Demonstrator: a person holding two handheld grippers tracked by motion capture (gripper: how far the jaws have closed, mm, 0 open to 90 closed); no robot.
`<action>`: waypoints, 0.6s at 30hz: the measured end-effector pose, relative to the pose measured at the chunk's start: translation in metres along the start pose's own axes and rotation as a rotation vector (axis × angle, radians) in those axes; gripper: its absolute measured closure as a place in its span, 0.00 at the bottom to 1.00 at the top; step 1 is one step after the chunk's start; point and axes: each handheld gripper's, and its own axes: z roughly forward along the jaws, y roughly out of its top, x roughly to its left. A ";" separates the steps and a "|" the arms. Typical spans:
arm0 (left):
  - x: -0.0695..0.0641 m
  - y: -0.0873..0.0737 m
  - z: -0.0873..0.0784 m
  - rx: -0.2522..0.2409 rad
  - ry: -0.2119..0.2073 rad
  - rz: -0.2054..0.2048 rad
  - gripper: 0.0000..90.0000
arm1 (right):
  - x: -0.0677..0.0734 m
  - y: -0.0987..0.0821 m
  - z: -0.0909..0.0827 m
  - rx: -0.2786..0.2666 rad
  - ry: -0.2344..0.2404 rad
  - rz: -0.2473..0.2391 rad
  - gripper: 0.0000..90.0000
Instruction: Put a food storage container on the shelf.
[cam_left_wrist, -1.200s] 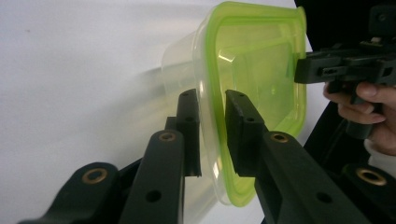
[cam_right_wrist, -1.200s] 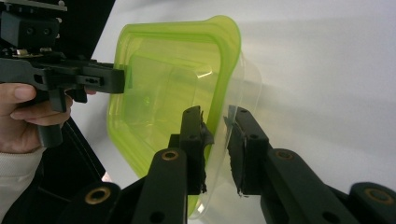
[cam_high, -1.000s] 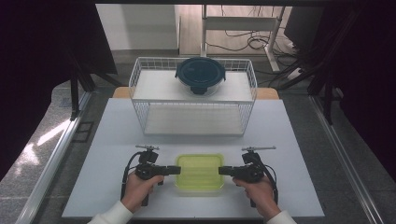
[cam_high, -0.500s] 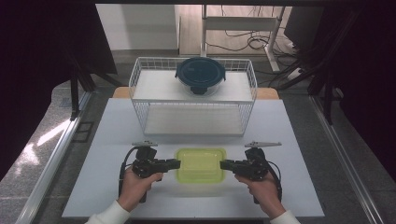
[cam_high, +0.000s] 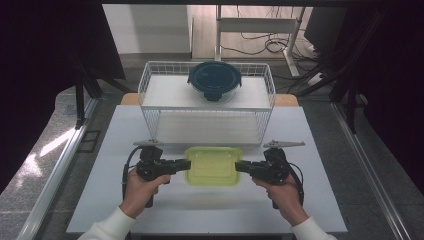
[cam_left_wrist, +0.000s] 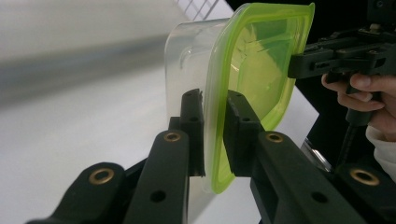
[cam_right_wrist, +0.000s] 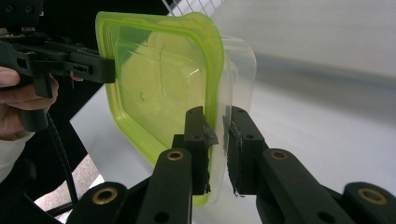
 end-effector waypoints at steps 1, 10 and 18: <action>-0.002 0.005 -0.003 -0.009 -0.002 0.009 0.88 | 0.001 0.004 -0.002 -0.005 0.003 -0.004 0.87; -0.018 0.041 -0.023 -0.071 0.007 0.070 0.88 | 0.018 0.042 -0.021 -0.054 -0.006 -0.076 0.87; -0.025 0.069 -0.034 -0.102 0.003 0.094 0.88 | 0.028 0.074 -0.035 -0.097 -0.013 -0.122 0.87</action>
